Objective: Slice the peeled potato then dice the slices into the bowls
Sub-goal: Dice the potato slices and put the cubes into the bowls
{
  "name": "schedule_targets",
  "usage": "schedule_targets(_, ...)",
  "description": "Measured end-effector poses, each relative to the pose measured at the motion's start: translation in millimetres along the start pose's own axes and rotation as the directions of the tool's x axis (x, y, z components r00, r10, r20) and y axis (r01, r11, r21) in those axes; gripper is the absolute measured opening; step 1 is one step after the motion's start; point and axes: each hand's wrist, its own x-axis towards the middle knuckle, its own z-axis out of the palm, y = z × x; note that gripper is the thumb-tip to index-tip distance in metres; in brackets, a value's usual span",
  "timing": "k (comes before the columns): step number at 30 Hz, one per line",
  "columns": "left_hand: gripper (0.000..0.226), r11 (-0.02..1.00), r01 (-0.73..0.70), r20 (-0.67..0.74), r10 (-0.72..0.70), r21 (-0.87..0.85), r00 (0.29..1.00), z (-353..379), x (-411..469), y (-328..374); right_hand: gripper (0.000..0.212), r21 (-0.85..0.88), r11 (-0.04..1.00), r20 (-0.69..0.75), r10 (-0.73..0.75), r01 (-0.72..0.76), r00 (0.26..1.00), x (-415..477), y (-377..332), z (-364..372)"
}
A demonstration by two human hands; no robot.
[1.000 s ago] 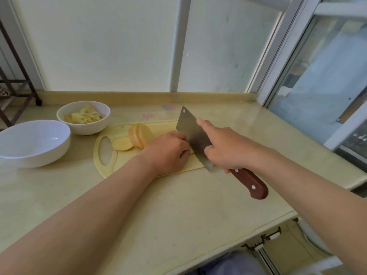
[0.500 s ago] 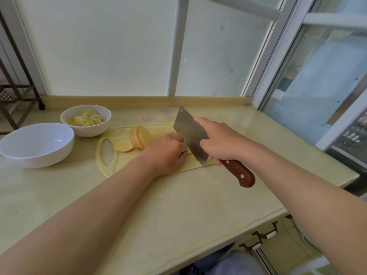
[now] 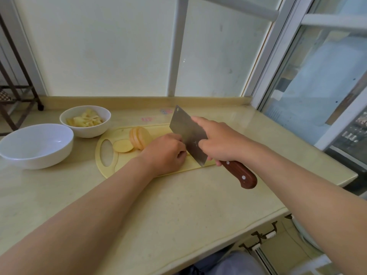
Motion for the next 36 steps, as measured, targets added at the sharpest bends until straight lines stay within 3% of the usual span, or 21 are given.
schedule_targets(24, 0.023, 0.996, -0.019, 0.126, 0.009, 0.084, 0.992, -13.8, 2.1, 3.2, 0.075, -0.134, 0.991, 0.082, 0.008, 0.003, 0.997, -9.4, -13.5, 3.3)
schedule_targets(30, 0.055, 0.995, 0.000, 0.178, -0.017, 0.095, 0.984, -11.5, 4.4, -0.5, 0.082, -0.076, 0.997, 0.036, 0.021, -0.018, 0.999, 26.5, -20.7, 11.9)
schedule_targets(36, 0.026, 0.994, 0.031, 0.206, -0.052, 0.107, 0.977, -20.5, 4.4, 7.8, 0.082, -0.039, 0.999, 0.070, 0.035, -0.032, 0.997, 7.2, -7.2, 9.3)
